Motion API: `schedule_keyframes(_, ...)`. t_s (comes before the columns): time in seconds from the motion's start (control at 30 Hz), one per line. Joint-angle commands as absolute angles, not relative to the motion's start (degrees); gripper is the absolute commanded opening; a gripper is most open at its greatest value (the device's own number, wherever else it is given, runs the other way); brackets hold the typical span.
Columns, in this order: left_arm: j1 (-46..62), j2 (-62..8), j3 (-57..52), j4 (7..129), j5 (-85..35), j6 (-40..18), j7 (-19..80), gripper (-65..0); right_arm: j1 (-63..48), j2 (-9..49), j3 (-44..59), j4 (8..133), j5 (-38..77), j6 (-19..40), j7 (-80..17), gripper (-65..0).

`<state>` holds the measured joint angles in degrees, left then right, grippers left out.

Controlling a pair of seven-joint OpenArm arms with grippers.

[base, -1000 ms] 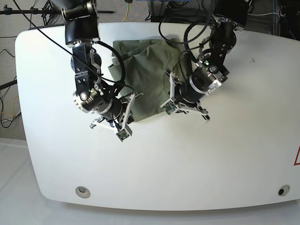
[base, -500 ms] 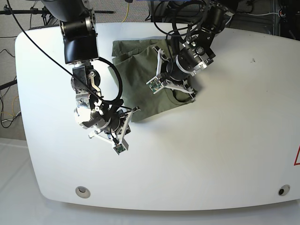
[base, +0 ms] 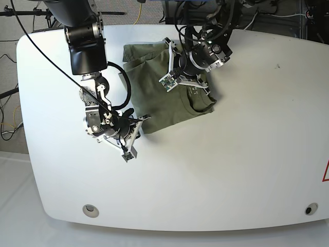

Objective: Fold the T-shirt properly
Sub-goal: 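Pull the folded shirt edges to square the fold with both grippers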

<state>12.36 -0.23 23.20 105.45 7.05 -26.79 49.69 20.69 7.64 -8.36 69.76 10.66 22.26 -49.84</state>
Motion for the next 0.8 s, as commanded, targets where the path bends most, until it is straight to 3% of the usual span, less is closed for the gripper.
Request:
schedule_keyframes(0.0, 12.0, 0.0, 22.2, 102.9, 6.1, -26.5, 48.0, -65.0, 21.0, 7.9, -8.2, 70.2, 11.1, 22.5, -48.3, -65.0)
schedule_keyframes(0.37, 8.7, 0.0, 21.9, 90.1, 5.5, -26.5, 39.9, -65.0, 12.6, 12.0, -8.0, 75.9, 11.3, 22.5, -48.2, -65.0)
schedule_keyframes(0.77, 2.5, -0.1, 21.8, 84.8, 5.6, -26.5, 38.3, -65.0, 4.1, 15.5, -4.6, 85.8, 11.5, 22.5, -49.4, -65.0)
